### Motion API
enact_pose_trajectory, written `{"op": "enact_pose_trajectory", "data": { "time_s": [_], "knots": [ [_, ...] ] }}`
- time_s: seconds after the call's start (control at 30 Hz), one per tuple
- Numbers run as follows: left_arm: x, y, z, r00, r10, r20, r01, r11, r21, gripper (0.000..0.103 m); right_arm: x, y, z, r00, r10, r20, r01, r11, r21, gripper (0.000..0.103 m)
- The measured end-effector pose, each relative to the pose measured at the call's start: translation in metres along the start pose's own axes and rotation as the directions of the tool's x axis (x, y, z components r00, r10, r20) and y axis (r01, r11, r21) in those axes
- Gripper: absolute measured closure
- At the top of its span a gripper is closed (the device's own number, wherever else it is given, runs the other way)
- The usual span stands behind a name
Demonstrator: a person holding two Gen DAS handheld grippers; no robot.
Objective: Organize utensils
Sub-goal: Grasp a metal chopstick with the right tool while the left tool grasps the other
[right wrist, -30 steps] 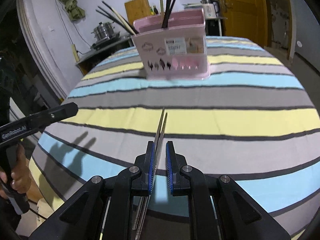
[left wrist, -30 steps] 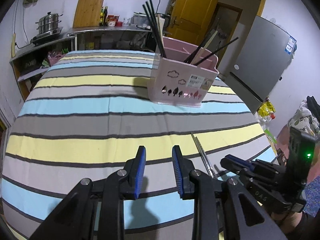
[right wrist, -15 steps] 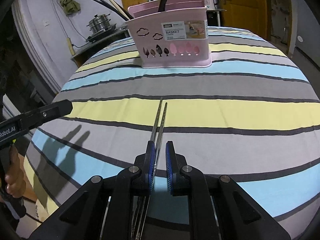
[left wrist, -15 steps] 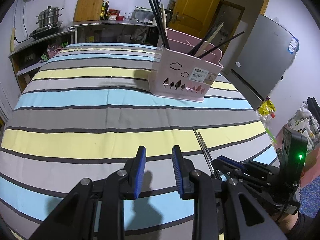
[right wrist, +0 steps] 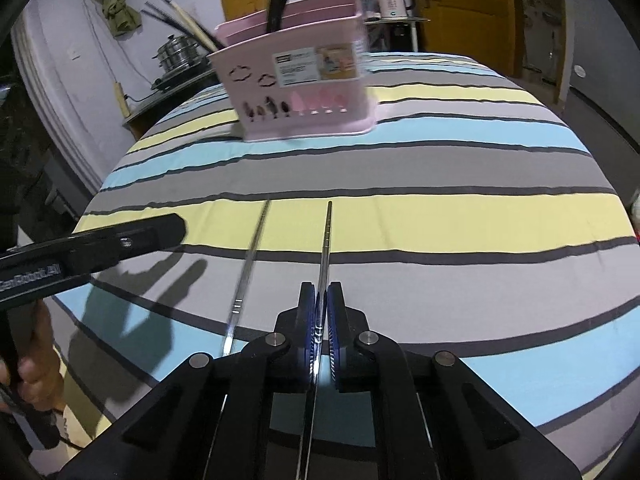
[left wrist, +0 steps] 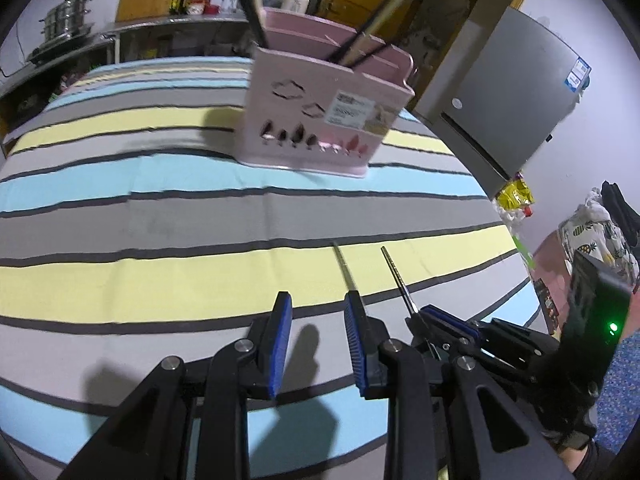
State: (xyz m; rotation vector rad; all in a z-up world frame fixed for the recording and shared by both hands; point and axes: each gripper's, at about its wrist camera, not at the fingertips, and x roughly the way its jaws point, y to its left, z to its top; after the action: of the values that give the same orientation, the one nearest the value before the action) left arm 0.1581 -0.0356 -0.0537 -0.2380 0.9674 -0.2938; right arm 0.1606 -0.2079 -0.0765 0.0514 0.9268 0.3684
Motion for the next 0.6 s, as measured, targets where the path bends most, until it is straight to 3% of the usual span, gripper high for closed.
{"op": "enact_pose_trajectory", "data": {
  "time_s": [0.27, 0.3, 0.37, 0.6],
  "knots": [
    [0.036, -0.028, 0.003, 0.998, 0.014, -0.064, -0.011, 0.999, 0.046, 0.075, -0.009, -0.021, -0.003, 1.0, -0.013, 0.013, 0.012, 0.998, 0.058, 0.097],
    [0.04, -0.03, 0.002, 0.997, 0.026, -0.075, -0.021, 0.998, 0.056, 0.076, -0.009, -0.021, -0.004, 1.0, -0.012, 0.014, 0.012, 0.998, 0.061, 0.097],
    [0.042, -0.036, -0.002, 0.995, 0.078, -0.059, -0.071, 0.991, 0.111, 0.09, -0.009, -0.021, -0.004, 1.0, -0.013, 0.015, 0.012, 0.998, 0.066, 0.097],
    [0.022, -0.012, -0.012, 0.992, 0.109, -0.057, -0.101, 0.986, 0.132, 0.095, -0.008, -0.024, -0.003, 1.0, 0.009, 0.013, -0.01, 0.997, 0.083, 0.097]
  ]
}}
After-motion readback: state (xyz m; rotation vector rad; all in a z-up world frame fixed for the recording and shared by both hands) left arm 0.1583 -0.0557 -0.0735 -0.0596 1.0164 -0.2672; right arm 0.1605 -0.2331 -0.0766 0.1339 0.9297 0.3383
